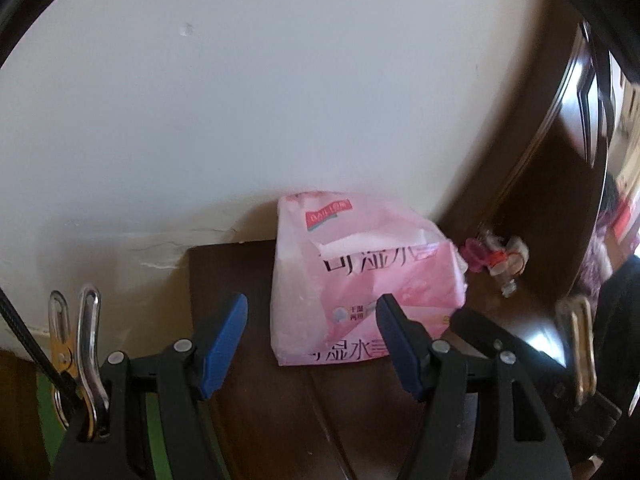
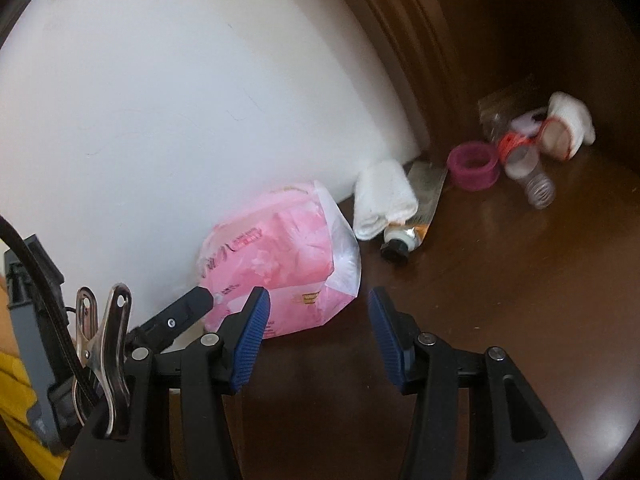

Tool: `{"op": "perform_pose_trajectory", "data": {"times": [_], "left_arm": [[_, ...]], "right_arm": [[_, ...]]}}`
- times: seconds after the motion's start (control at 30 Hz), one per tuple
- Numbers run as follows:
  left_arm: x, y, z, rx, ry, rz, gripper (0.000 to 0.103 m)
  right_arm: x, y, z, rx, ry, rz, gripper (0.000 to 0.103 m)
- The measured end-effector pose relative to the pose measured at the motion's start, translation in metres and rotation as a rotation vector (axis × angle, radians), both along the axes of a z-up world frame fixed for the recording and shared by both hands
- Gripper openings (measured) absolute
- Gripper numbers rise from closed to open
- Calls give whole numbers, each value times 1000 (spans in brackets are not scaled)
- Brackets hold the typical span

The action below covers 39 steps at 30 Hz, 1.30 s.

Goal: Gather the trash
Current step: 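Move both open grippers to the pink plastic bag on the nightstand, then close both grippers together on the pink plastic bag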

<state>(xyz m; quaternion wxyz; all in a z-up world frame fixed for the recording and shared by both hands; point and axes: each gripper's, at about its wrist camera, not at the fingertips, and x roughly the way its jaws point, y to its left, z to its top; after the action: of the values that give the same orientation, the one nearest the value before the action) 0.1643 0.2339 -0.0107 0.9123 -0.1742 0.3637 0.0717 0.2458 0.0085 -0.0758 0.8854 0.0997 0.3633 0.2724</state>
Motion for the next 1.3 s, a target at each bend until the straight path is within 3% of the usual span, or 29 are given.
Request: {"op": "perform_pose_trajectory", "data": {"times": [0.13,0.17,0.2,0.23,0.3,0.53,0.8,0.9,1.1,1.3], "left_arm": [[6,-1,-12,-1,13,-22,66],[6,-1,-15,7,8,-25,45],[6,-1,-16,24,20,-10,24],[3,1,-16,36,24,6,21],[-6,4,-12,-3,-22,-3,13],[-41,10,8,-85,-90,-13,9],[-90,-1,41,-16,-196,4,11],[-108,-6,52,-23,-238,40,11],[-137,-31,74,24,-324,58,11],[-152,-73,83,85,-357,20,11]], "right_arm": [[12,10,-10,-10,-6,-21,52],[16,11,-12,17,13,-8,52],[18,11,-14,42,21,2,47],[19,11,-15,73,23,6,41],[19,10,-15,76,21,-5,11],[13,3,-19,116,33,24,4],[-15,3,-17,99,1,77,4],[-31,7,-9,55,-50,102,4],[-73,1,16,-61,-256,141,3],[-93,-19,26,-51,-290,146,3]]}}
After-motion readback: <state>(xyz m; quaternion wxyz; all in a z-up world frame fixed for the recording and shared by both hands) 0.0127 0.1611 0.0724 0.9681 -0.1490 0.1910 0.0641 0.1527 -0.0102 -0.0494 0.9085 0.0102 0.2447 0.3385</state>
